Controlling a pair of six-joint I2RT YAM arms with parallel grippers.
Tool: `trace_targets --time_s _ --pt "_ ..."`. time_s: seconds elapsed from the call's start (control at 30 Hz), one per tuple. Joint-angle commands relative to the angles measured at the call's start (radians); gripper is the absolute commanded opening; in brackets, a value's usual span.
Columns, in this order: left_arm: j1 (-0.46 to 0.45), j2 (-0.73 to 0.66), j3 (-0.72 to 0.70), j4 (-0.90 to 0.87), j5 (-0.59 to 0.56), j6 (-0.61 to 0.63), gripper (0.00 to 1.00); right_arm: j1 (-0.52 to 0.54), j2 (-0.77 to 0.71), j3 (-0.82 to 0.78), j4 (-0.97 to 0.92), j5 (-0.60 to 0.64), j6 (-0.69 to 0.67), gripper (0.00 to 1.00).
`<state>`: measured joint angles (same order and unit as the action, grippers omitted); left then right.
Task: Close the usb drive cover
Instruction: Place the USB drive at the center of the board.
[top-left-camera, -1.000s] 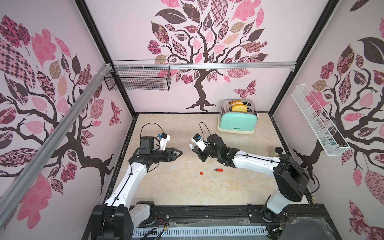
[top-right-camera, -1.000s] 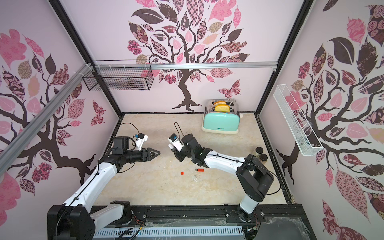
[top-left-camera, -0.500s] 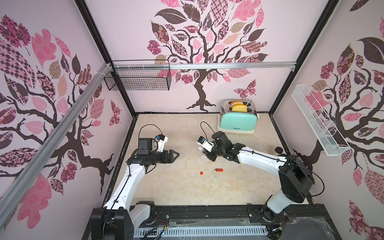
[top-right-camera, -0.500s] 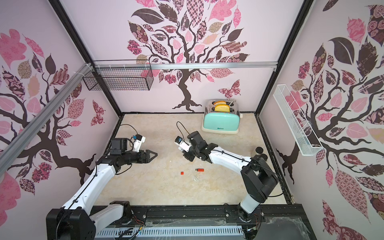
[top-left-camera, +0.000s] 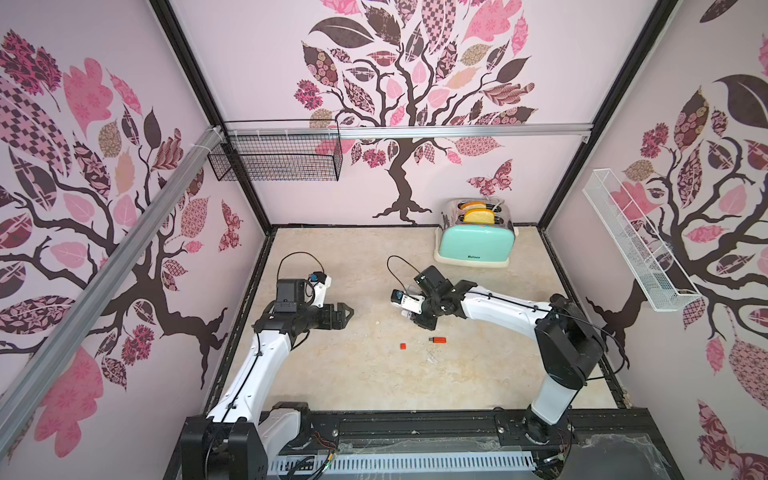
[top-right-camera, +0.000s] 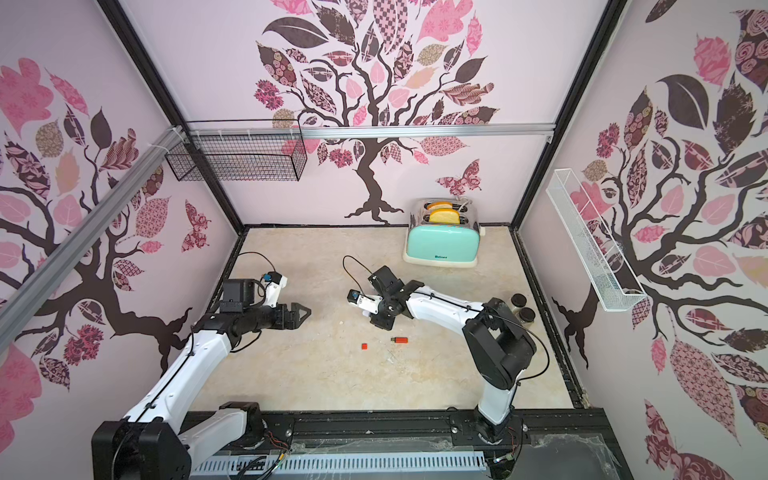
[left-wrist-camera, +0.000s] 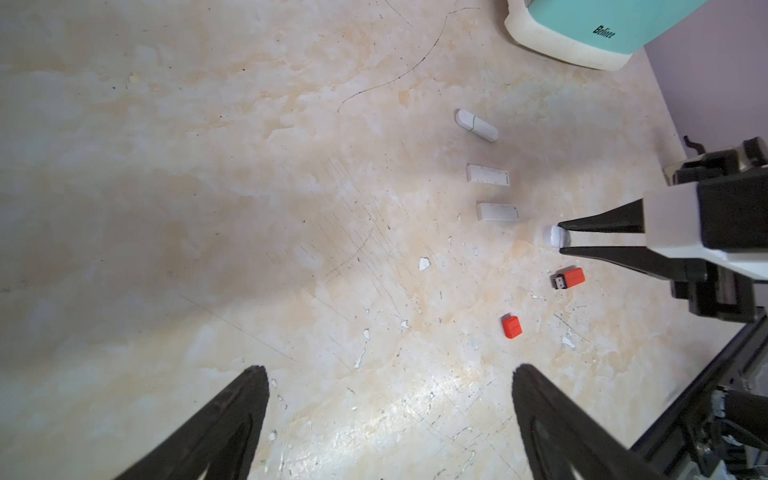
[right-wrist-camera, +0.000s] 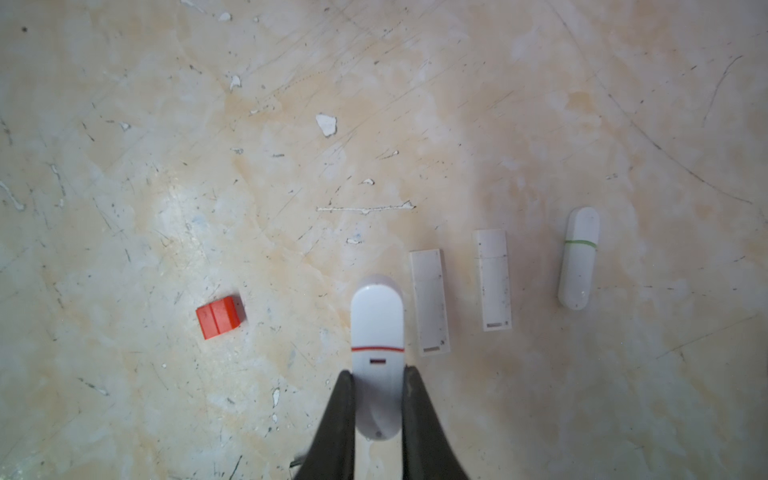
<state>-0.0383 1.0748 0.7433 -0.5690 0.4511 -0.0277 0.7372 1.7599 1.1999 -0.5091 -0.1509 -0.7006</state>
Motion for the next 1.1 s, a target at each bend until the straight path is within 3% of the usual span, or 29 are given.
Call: trace_targets --time_s 0.0,0.53,0.83,0.93,1.07 --pt "0.005 -0.014 -0.013 0.021 -0.027 0.011 0.98 0.004 0.011 0.028 -0.023 0.007 -0.045 0.05" --pt "0.008 -0.014 -0.006 0.003 -0.020 0.014 0.98 0.035 0.158 0.129 -0.127 0.059 -0.077 0.07" --pt "0.008 -0.018 -0.020 0.023 -0.017 0.008 0.98 0.049 0.186 0.108 -0.096 0.088 -0.074 0.10" --pt "0.008 -0.012 -0.014 0.014 -0.008 0.008 0.98 0.050 0.201 0.127 -0.116 0.102 -0.059 0.16" --pt "0.008 -0.016 -0.022 0.030 -0.009 0.005 0.98 0.056 0.180 0.098 -0.071 0.105 -0.043 0.33"
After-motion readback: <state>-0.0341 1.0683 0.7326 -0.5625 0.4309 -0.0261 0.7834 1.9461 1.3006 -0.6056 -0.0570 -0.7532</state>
